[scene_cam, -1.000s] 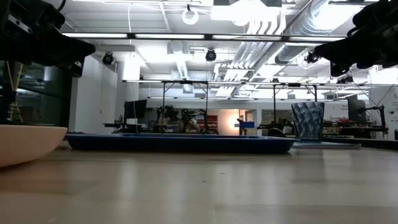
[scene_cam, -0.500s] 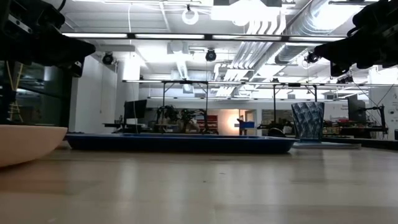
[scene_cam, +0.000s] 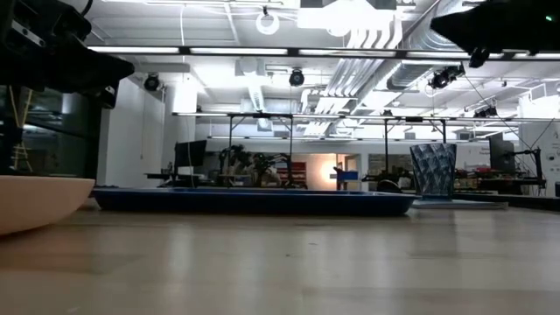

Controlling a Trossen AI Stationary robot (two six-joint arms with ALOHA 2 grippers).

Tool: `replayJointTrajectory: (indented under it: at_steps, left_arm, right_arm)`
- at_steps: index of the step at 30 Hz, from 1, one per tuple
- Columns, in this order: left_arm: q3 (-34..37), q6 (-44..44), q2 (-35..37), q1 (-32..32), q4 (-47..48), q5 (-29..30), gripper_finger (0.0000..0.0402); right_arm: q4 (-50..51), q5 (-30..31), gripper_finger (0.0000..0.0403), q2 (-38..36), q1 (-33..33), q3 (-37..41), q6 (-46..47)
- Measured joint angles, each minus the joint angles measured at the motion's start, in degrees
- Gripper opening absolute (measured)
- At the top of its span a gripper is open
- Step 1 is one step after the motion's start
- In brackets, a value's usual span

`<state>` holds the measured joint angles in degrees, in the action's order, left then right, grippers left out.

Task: Pick and place plate/cup/fork/spoon on tray
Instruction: Put the blue cup on the blue serving tray

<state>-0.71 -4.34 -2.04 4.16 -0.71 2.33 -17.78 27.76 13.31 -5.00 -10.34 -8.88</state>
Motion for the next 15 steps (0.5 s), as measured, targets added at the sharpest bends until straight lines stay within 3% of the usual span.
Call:
replayJointTrajectory:
  at_steps: [4,6,10,15]
  left_arm:
    - [0.0,0.0,0.0,0.0,0.0,0.0,0.0000]
    - [0.0,0.0,0.0,0.0,0.0,0.0,0.0000]
    - [0.0,0.0,0.0,0.0,0.0,0.0,0.0000]
    - [0.0,0.0,0.0,0.0,0.0,0.0,0.0000]
  right_arm:
    - [21.6,13.6,0.0114,10.2,3.9,-12.7,7.2]
    - [33.9,16.8,0.0149,15.4,7.1,-18.8,13.4]
    - [51.8,14.5,0.0205,25.7,14.8,-27.0,24.6]
    - [56.2,8.3,0.0230,35.7,26.5,-30.5,27.8]
